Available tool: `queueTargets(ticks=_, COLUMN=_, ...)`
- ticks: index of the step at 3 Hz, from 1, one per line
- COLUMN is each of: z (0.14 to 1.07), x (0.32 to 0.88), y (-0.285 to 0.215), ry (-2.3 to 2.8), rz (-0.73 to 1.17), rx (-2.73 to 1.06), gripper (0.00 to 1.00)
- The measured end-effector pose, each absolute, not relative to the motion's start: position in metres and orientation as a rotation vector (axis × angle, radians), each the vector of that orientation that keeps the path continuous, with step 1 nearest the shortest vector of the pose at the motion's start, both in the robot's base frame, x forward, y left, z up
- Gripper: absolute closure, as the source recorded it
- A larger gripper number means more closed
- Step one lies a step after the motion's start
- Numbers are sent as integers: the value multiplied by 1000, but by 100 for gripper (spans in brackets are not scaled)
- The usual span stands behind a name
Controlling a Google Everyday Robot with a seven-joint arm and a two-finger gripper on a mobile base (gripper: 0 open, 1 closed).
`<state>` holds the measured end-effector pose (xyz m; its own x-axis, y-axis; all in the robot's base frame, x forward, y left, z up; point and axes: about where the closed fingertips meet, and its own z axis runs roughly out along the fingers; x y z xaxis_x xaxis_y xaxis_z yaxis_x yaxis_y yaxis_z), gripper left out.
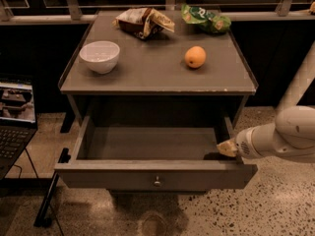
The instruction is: Open top drawer
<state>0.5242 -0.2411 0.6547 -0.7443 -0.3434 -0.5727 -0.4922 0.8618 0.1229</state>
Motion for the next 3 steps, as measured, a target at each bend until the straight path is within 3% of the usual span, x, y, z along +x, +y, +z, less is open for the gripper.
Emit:
queueTargets(ticks=2, z=683, x=483, y=-244, ry=2349, rz=535, rx=-608, gripper=100)
queueTargets(ticks=3, z=725, x=491, y=-261, ry=2171, rz=492, rx=-534, gripper=100)
